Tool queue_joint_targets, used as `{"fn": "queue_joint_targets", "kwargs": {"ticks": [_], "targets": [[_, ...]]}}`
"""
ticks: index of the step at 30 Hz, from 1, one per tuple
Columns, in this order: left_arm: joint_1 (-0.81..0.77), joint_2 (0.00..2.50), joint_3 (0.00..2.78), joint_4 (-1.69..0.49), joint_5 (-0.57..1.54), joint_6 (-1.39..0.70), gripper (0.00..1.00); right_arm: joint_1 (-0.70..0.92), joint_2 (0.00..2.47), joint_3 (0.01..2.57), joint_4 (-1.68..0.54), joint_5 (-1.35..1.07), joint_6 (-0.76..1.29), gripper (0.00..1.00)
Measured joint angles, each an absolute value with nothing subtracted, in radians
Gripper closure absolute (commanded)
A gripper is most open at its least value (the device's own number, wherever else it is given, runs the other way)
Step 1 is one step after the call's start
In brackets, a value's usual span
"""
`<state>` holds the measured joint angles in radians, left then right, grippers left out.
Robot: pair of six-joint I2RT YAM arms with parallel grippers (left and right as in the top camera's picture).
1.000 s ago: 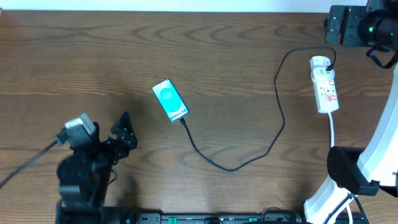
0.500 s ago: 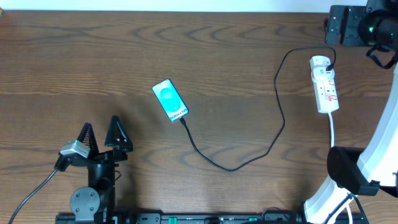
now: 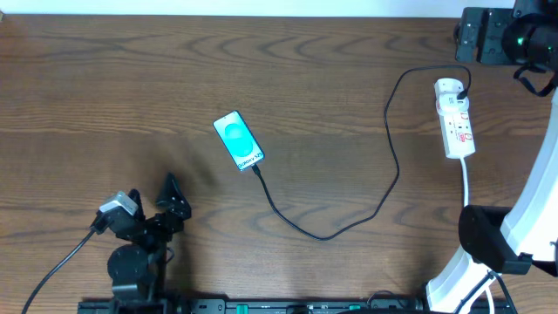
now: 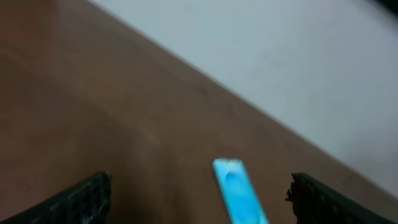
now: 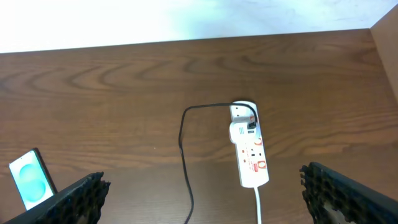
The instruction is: Plug charger to phone and switch on socket
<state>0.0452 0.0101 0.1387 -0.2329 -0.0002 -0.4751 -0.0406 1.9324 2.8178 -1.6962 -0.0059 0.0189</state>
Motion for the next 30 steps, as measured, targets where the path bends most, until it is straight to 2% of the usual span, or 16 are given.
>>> {"fn": "queue_joint_targets", "kwargs": {"ticks": [11,23,30], "targets": [[0.045,0.01,0.145,-0.445,0.0,-0.48,0.08,-0.041,1.932,2.818,-1.696,-0.006,0.019,0.01],[0.045,0.01,0.146,-0.449,0.0,-0.49,0.08,-0.041,1.932,2.818,-1.696,-0.006,0.019,0.01],[0.045,0.01,0.146,-0.45,0.009,-0.385,0.08,-0.041,1.932,2.818,-1.696,-0.006,0.019,0.01]]}}
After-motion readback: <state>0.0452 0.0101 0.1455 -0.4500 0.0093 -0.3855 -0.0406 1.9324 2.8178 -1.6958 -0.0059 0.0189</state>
